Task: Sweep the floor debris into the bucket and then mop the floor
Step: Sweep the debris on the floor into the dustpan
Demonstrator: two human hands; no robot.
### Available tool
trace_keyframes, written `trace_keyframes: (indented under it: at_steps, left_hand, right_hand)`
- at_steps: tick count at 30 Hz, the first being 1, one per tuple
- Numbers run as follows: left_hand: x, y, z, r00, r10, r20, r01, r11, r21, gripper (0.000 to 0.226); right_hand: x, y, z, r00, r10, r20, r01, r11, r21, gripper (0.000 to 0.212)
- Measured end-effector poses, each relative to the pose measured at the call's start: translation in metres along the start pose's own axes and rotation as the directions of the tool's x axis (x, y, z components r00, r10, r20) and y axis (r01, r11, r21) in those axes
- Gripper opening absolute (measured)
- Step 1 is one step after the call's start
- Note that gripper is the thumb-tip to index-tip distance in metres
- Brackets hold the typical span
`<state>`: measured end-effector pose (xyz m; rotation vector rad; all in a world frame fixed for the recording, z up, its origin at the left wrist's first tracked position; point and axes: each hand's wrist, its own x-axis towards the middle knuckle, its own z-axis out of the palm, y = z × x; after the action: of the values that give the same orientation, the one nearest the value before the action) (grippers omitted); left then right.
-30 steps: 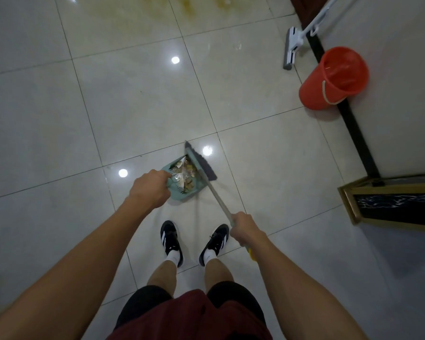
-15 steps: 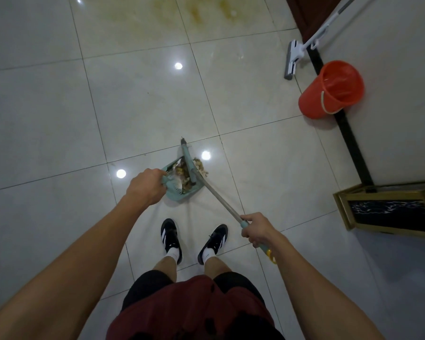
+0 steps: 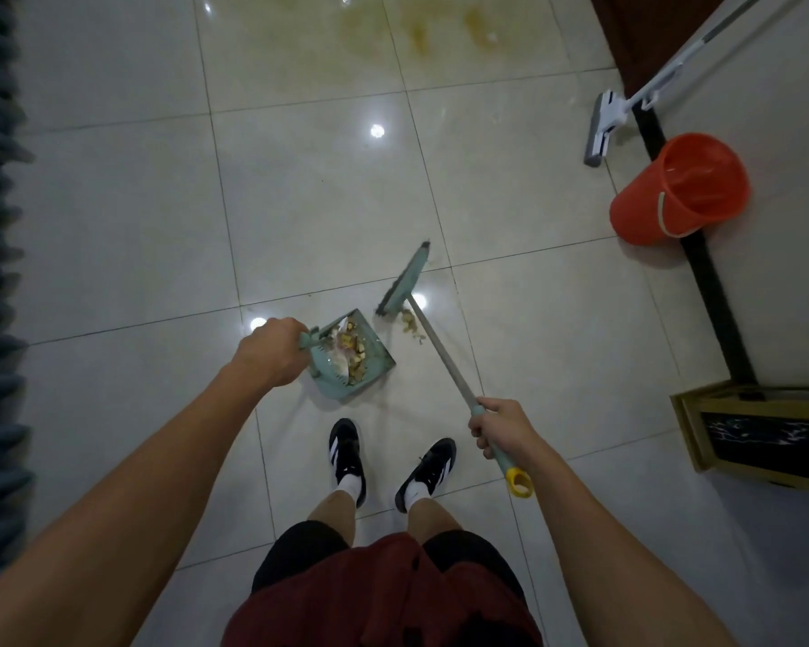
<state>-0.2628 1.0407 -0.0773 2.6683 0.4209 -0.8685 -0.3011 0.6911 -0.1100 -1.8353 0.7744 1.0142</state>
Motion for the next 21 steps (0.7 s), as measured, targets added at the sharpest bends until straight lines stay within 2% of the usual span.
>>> trace_keyframes:
  at_steps: [3,7,8,13,17,21]
  left_hand:
    - [0.004,-0.008,0.004,1.000,0.003,0.017,-0.003,1.000,0.018,0.027]
    - [0.010,-0.017,0.010,0.997,0.039,0.073,-0.044,0.997,0.064,0.027]
    - [0.011,-0.018,0.012,0.996,0.049,0.077,-0.056,0.995,0.080,0.028]
    - [0.020,-0.016,0.012,0.994,0.101,0.046,-0.106,0.989,0.104,0.027]
    - [0.027,-0.007,0.002,0.992,0.119,0.042,-0.123,0.987,0.103,0.021]
    - [0.028,-0.001,-0.004,0.990,0.136,0.046,-0.142,0.977,0.159,0.018]
  right_hand:
    - [0.010,-0.006,0.018,1.000,0.003,0.012,-0.004,0.992,0.126,0.053]
    - [0.030,-0.014,0.044,0.999,0.045,0.013,-0.047,0.967,0.250,0.019]
    - [0.035,-0.015,0.049,0.997,0.072,0.012,-0.072,0.962,0.262,0.017]
    - [0.042,0.009,0.066,0.978,0.209,-0.014,-0.203,0.959,0.198,0.022]
    - [0.030,0.040,0.073,0.974,0.221,-0.048,-0.212,0.967,0.141,0.022]
    - [0.014,0.054,0.071,0.966,0.248,-0.078,-0.232,0.957,0.175,0.026]
